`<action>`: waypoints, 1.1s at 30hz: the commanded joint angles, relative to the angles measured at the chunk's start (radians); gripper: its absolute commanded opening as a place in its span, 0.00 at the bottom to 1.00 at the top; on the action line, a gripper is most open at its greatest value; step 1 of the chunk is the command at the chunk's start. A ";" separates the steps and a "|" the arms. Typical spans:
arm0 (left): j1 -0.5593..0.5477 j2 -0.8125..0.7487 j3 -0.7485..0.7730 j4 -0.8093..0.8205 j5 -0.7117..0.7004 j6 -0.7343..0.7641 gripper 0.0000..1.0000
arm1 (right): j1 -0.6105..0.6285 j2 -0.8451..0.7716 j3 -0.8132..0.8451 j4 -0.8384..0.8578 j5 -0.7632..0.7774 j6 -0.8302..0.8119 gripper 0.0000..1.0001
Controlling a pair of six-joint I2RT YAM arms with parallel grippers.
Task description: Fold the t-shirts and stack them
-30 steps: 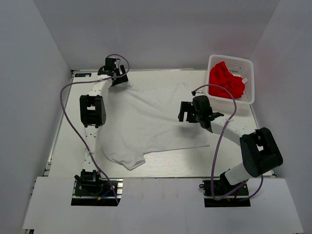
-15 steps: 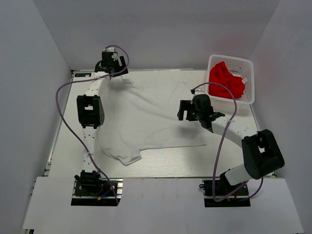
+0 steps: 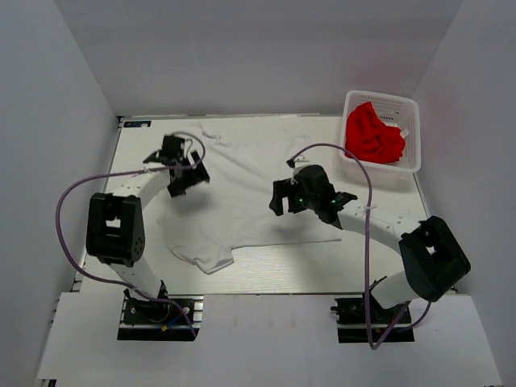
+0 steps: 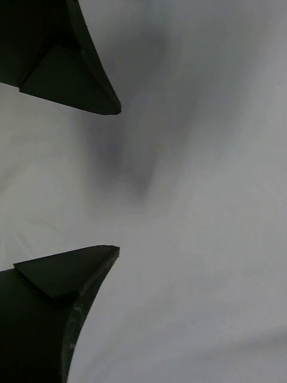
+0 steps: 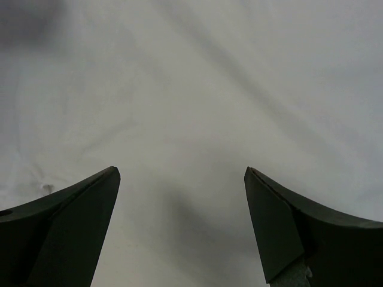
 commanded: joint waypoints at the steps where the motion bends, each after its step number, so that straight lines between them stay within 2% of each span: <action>1: -0.027 -0.130 -0.199 -0.031 0.013 -0.105 1.00 | 0.040 0.052 0.029 0.010 -0.015 0.007 0.90; 3: -0.027 -0.172 -0.283 0.004 -0.027 -0.114 1.00 | 0.043 0.067 0.028 0.004 0.048 0.046 0.90; 5: -0.027 -0.182 -0.302 0.019 -0.053 -0.123 1.00 | 0.040 0.083 0.024 -0.032 0.098 0.104 0.90; 6: -0.027 -0.182 -0.311 0.028 -0.053 -0.123 1.00 | 0.039 0.089 0.034 -0.046 0.173 0.133 0.90; 8: -0.027 -0.140 -0.290 0.028 -0.062 -0.123 1.00 | 0.039 0.124 0.063 -0.129 0.236 0.165 0.90; 14: -0.027 0.001 -0.196 0.009 -0.042 -0.134 1.00 | 0.013 0.254 0.122 -0.206 0.412 0.256 0.90; 21: -0.027 0.204 -0.005 -0.027 -0.082 -0.100 1.00 | -0.062 0.408 0.290 -0.235 0.321 0.221 0.90; 27: -0.018 0.353 0.294 -0.118 -0.082 -0.074 1.00 | -0.118 0.483 0.457 -0.224 0.212 0.114 0.90; 30: -0.018 0.333 0.355 -0.130 -0.070 -0.065 1.00 | -0.096 0.430 0.465 -0.191 0.176 -0.040 0.90; 33: -0.018 0.217 0.278 -0.118 -0.110 -0.056 1.00 | -0.023 0.336 0.440 -0.105 0.108 -0.207 0.90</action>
